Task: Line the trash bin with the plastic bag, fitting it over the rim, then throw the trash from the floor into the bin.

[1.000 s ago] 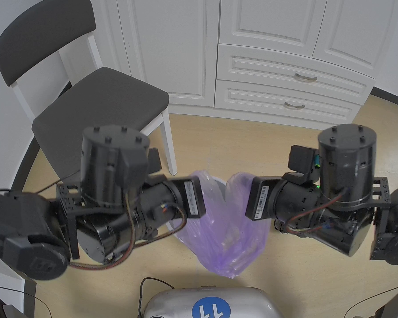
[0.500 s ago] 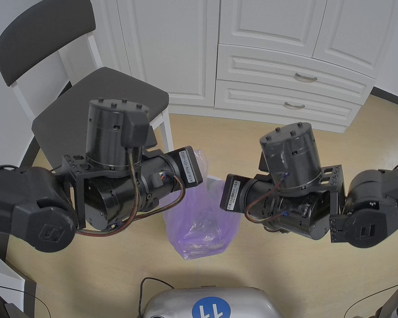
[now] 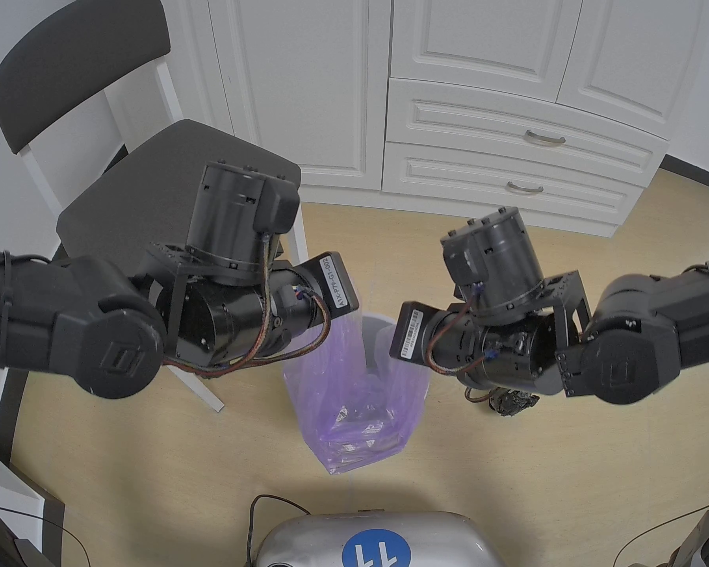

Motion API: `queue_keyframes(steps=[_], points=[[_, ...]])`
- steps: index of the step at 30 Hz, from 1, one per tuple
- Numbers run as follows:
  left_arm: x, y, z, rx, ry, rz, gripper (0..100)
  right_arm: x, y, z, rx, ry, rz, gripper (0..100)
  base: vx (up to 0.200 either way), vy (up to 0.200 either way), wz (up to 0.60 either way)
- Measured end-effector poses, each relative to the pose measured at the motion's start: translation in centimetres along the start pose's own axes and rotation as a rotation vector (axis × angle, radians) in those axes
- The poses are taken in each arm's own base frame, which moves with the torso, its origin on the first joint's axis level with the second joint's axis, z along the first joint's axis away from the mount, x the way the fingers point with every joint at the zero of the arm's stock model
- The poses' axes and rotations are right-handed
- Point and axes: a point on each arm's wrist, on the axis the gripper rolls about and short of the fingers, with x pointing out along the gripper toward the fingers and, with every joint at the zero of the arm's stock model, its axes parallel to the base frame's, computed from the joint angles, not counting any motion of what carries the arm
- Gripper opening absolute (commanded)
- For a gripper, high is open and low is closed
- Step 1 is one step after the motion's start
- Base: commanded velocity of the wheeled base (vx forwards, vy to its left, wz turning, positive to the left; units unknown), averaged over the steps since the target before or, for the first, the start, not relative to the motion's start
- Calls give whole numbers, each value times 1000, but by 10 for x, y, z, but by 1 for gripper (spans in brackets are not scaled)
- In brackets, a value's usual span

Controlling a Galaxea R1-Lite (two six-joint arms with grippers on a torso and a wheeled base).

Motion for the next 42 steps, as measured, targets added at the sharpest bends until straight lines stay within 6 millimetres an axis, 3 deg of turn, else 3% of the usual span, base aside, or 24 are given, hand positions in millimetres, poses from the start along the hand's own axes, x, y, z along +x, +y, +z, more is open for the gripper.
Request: queue_keyframes(steps=[12,27,33,42], points=[[29,13,15,-90,6,45,0,30,0,27,195,38,-11,0,0,0,0],[52,21,9,-96,25,80,0,75,-5,24,314,-59,91,0,0,0,0],[64,23,5,-106,28,85,0,96,-21,15,340,-58,61,0,0,0,0],[74,22,-6,-113,50,85,0,103,-38,25,350,-76,22,0,0,0,0]])
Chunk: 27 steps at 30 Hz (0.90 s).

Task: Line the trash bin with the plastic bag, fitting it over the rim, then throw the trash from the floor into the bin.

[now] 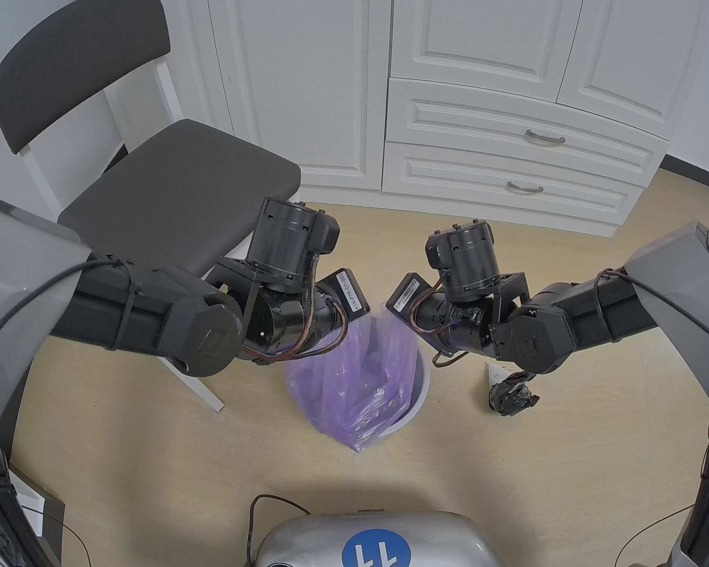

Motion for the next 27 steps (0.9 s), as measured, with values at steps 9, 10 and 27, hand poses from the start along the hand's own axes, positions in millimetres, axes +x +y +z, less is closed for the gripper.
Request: queue_keyframes(steps=[9,10,27], points=[[10,-1,-8,-11,10,-3,0,-7,-5,18,-25,-25,-20,0,0,0,0],[13,0,-9,-12,9,-3,0,-7,-5,17,-27,-21,-25,0,0,0,0],[85,44,-12,-81,-14,83,0,30,-11,-23,-2,-1,17,0,0,0,0]])
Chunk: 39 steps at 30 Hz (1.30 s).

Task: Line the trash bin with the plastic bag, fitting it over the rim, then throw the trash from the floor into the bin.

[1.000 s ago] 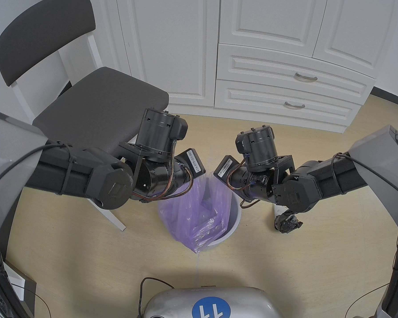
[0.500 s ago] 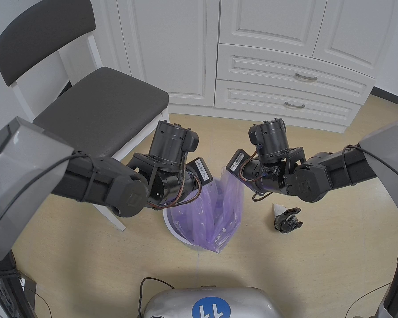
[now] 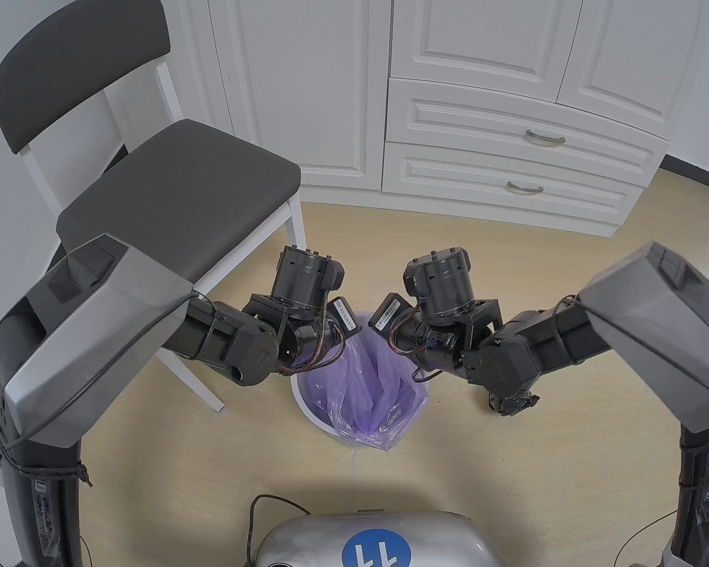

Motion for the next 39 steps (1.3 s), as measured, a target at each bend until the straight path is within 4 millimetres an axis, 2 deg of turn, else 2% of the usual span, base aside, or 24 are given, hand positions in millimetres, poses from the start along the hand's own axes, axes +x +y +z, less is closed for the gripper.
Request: queue_keyframes(steps=[7,12,20,29,34,39], points=[[21,17,4,-17,-7,41,0,28,-19,-20,31,-22,21,0,0,0,0],[32,28,9,-30,-15,68,0,43,-34,-26,32,-30,-19,0,0,0,0],[34,40,25,-49,-41,91,0,54,-43,-8,55,-97,-50,0,0,0,0],[33,47,26,33,-27,134,0,52,-51,19,36,-151,-71,0,0,0,0],[21,54,31,106,-21,157,0,44,-55,35,-76,-175,-97,0,0,0,0],[7,65,36,219,-7,189,0,35,-68,42,-286,-181,-178,0,0,0,0]])
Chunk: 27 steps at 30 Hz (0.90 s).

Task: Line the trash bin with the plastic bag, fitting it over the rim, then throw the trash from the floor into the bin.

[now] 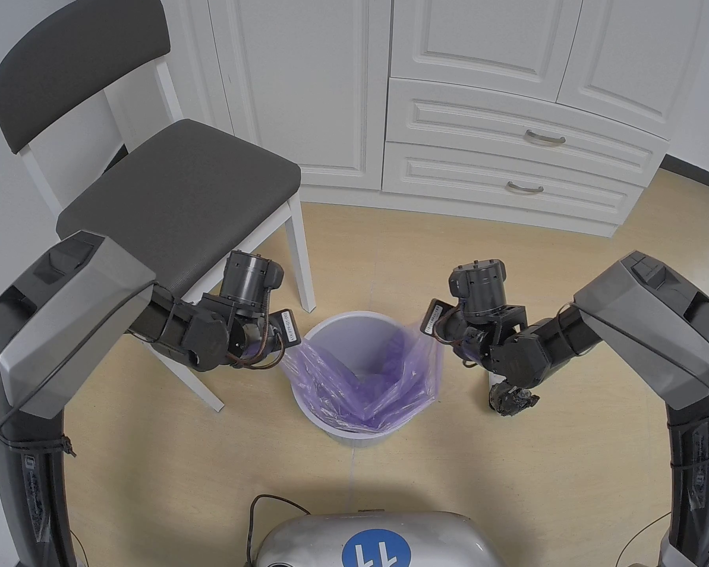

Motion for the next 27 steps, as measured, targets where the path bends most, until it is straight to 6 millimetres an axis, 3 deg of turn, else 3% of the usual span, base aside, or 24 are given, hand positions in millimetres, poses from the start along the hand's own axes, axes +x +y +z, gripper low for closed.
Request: queue_keyframes(steps=[6,13,20,27], points=[[-9,27,-7,198,25,49,0,-11,-35,-6,-265,37,-127,0,0,0,0],[-13,52,-17,361,-69,41,0,-25,-70,-9,-469,39,-191,0,0,0,0],[-7,67,-30,420,-102,45,0,-38,-98,-10,-682,-36,-200,0,0,0,0],[-4,79,-43,457,-58,33,0,-56,-124,-26,-835,11,-181,0,0,0,0]])
